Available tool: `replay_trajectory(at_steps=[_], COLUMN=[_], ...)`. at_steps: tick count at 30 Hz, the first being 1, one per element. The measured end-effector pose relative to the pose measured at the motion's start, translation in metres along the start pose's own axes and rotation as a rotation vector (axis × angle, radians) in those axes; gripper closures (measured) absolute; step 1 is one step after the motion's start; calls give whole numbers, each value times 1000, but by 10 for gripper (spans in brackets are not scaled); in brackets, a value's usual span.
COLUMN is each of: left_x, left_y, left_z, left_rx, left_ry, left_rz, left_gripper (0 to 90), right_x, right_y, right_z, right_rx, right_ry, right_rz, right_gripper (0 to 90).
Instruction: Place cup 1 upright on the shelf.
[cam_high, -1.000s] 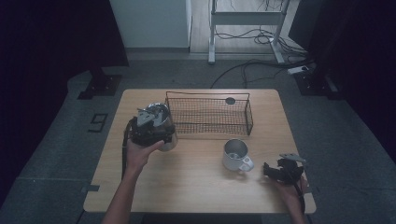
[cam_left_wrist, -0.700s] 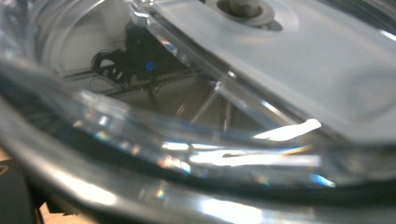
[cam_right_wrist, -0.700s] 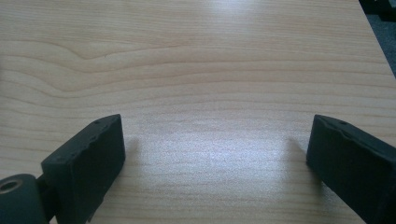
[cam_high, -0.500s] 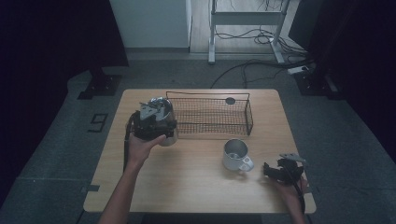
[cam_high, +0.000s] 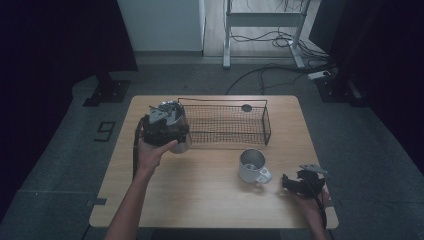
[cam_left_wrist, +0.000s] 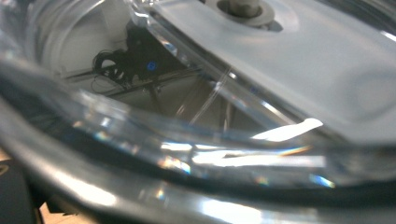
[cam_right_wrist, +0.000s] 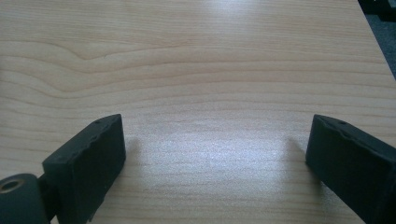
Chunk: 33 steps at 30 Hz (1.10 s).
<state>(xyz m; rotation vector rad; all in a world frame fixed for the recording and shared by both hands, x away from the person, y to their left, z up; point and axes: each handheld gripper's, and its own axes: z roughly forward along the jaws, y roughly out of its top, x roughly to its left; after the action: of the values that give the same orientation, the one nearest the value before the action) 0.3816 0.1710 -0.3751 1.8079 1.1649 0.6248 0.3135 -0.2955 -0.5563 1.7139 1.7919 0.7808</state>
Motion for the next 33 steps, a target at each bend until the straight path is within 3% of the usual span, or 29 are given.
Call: replay_trajectory(at_steps=[18,33], left_x=[4,1], left_y=[12,25], left_z=[11,23], left_rx=[17,21], left_ry=[-2,4], left_rz=[-10,8], left_gripper=[40,40], right_x=[0,0], right_y=[0,0], right_z=[0,0], right_rx=[-4,-4], right_ry=[-1,-1], right_rz=[1,1], right_gripper=[47,47])
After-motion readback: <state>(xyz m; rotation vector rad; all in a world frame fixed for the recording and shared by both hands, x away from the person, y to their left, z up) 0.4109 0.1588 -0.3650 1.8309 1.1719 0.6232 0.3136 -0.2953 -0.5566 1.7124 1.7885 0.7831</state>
